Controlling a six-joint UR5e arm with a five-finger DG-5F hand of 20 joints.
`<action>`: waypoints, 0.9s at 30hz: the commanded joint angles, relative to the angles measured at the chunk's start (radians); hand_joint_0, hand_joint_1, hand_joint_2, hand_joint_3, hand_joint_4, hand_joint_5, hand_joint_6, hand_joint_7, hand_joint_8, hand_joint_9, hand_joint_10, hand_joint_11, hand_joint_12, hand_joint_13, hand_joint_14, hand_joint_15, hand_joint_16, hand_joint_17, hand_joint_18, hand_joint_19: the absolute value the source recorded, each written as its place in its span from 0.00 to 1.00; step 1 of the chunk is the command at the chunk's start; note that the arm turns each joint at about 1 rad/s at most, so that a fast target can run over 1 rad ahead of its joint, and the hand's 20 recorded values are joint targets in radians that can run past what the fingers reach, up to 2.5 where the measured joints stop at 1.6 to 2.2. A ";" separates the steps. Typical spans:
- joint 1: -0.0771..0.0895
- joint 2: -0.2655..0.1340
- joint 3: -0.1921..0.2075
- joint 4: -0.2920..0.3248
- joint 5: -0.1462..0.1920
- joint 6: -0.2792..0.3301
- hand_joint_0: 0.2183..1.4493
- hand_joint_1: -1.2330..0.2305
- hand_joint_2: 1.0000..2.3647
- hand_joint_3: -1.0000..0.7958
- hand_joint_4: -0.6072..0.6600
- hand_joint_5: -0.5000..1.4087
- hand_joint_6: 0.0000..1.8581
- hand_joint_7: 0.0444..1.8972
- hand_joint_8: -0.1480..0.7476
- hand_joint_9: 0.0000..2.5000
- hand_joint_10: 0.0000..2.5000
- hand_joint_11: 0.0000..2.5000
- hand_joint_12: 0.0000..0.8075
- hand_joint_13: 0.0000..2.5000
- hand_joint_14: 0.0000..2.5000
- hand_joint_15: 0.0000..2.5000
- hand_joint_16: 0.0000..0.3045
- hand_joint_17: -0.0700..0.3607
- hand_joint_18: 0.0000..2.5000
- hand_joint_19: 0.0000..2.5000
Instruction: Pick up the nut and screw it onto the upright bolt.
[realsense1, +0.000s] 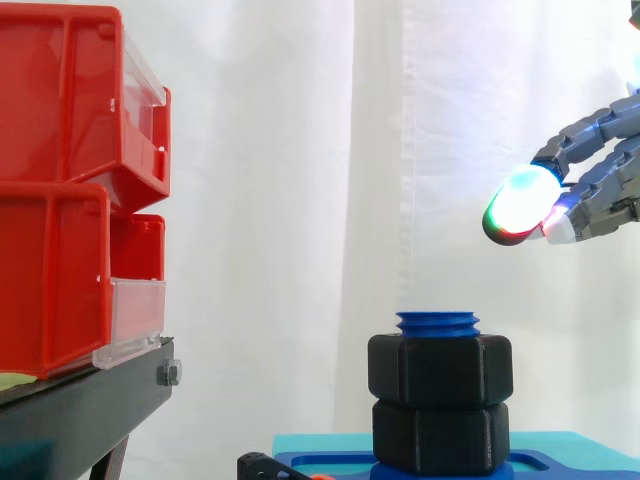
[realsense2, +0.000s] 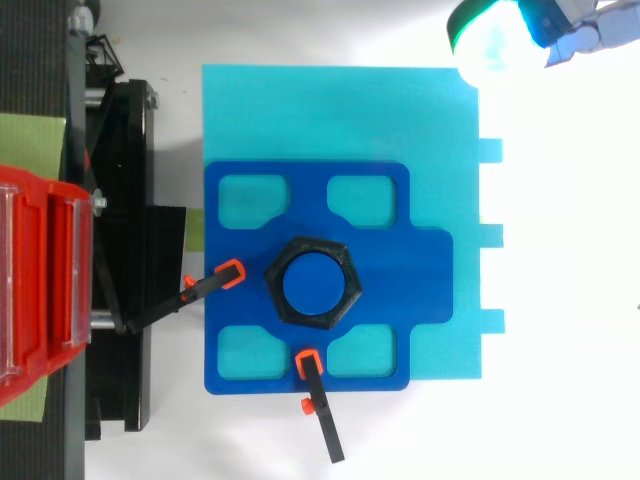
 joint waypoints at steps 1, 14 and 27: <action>0.000 0.000 -0.001 -0.001 0.000 0.000 0.22 0.61 0.00 0.28 0.56 0.13 0.27 0.33 0.38 0.00 0.00 0.00 0.41 0.00 0.00 0.00 0.14 0.39 0.00 0.00; 0.000 0.000 -0.001 -0.001 0.002 -0.003 0.22 0.61 0.00 0.28 0.55 0.13 0.27 0.33 0.38 0.00 0.00 0.00 0.41 0.00 0.00 0.00 0.15 0.39 0.00 0.00; 0.000 0.000 -0.019 -0.026 0.006 0.000 0.22 0.62 0.00 0.28 0.55 0.12 0.27 0.34 0.38 0.00 0.00 0.00 0.42 0.00 0.00 0.00 0.15 0.40 0.00 0.00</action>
